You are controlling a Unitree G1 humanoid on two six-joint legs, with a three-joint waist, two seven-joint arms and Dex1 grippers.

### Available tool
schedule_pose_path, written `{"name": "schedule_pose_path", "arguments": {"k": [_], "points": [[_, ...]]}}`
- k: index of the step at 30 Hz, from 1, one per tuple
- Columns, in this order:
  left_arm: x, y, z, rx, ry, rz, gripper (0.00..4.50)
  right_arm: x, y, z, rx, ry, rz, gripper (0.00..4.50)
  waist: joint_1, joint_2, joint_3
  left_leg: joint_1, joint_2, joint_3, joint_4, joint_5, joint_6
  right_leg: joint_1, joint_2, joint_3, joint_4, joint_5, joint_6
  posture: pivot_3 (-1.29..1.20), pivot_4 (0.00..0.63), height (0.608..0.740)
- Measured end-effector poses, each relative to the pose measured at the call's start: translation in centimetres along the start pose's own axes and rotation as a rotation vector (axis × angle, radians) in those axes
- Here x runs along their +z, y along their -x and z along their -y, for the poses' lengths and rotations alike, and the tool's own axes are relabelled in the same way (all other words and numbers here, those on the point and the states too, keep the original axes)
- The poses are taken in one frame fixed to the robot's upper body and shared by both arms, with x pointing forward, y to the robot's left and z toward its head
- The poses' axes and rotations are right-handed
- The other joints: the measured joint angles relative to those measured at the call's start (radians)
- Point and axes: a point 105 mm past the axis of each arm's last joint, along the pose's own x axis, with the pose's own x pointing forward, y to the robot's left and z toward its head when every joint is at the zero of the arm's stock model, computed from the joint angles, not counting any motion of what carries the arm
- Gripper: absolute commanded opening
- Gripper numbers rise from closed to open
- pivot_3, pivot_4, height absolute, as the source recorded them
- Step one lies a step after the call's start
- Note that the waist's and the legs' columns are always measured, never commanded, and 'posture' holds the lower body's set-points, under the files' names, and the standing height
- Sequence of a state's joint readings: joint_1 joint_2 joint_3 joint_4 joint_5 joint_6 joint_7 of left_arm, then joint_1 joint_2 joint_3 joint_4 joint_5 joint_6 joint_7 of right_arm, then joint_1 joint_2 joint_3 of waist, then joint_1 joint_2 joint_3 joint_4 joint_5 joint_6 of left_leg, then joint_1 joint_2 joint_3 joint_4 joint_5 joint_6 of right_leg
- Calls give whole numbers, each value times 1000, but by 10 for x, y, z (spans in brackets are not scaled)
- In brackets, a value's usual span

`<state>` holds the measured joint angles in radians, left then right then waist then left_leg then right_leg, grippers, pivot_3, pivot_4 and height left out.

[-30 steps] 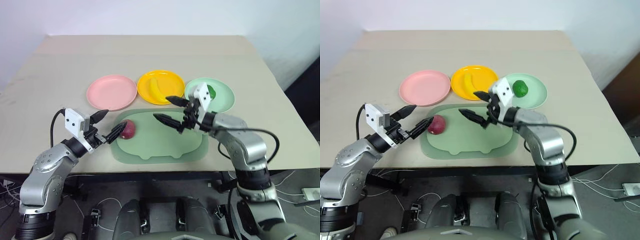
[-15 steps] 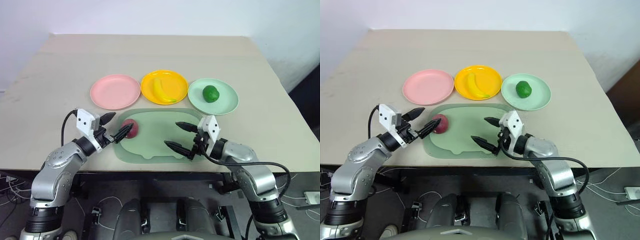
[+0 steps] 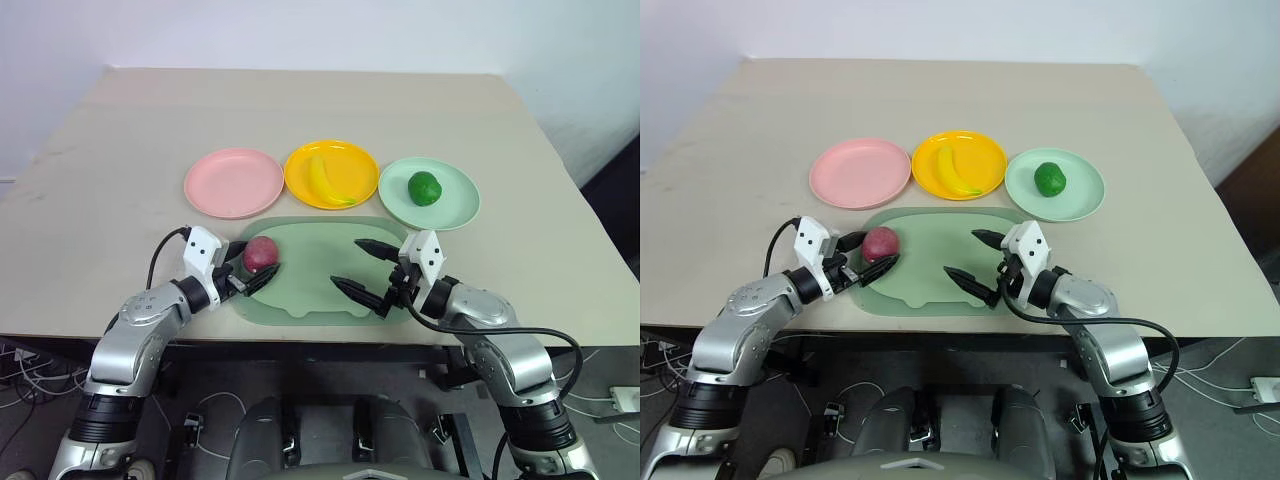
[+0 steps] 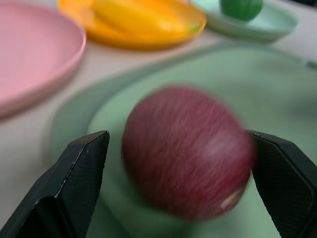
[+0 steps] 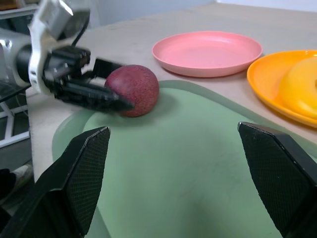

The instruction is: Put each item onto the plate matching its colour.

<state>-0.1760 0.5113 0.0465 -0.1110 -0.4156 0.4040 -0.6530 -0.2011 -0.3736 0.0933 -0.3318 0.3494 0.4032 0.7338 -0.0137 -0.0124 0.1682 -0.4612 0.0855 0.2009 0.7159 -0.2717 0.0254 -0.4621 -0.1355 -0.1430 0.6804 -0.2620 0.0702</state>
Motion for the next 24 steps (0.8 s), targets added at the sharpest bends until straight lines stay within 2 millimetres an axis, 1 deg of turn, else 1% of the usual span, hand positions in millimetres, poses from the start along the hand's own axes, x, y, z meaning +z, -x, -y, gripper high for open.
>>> {"name": "schedule_pose_path", "arguments": {"k": [1, 4, 10, 14, 18, 21, 23, 24], "points": [[-2, -1, -2, 0, -7, -2, 4500, -1, -1, 3, -9, 5, -3, 4385, 1, 0, 0, 0, 0, 0, 0, 0, 0, 0, 0, 0, 0, 0, 0, 0, 150, 695], [-3, -3, -7, -2, -20, 9, 3861, -1, -1, 6, -22, 8, -6, 4436, 2, 0, 0, 0, 0, -1, 0, 0, 0, 0, -1, 0, 0, 0, 0, 0, 150, 695], [-6, -4, -6, -25, -24, 44, 1898, -1, -1, 6, -28, 12, -2, 4436, 1, 0, 0, 0, 0, -1, 0, 0, 0, 1, 0, -1, 0, 0, 0, 0, 150, 695], [-7, -4, -9, -28, -31, 73, 481, -1, -1, 6, -29, 14, -1, 4436, 1, 0, 0, 0, 0, -1, 0, 0, 0, 1, 0, -1, 0, 0, 0, 0, 150, 695], [-11, -1, -14, -29, -25, 91, 481, -2, -2, 7, -29, 18, -4, 4436, 1, 0, 0, 1, 0, -1, 0, 0, 0, 1, -1, -1, 0, 0, 0, 0, 150, 695], [-11, 0, -16, -31, -26, 97, 1104, -5, -2, 7, -30, 17, -11, 4436, 0, 0, 0, 1, 0, -1, 1, 0, 0, 1, 0, -1, 0, 0, 0, 0, 150, 695], [-10, 3, -18, -22, -15, 111, 1764, -6, -2, 7, -31, 20, -14, 4436, -1, 0, 0, 0, 0, -1, 1, 0, 0, 1, 0, -1, 0, 0, 0, 0, 150, 695], [-10, 4, -18, -21, -8, 119, 2176, -6, -2, 8, -32, 20, -16, 4436, -2, 0, 0, 0, 0, -1, 1, 0, 0, 1, 0, -1, 0, 0, 0, 0, 150, 695]]}}
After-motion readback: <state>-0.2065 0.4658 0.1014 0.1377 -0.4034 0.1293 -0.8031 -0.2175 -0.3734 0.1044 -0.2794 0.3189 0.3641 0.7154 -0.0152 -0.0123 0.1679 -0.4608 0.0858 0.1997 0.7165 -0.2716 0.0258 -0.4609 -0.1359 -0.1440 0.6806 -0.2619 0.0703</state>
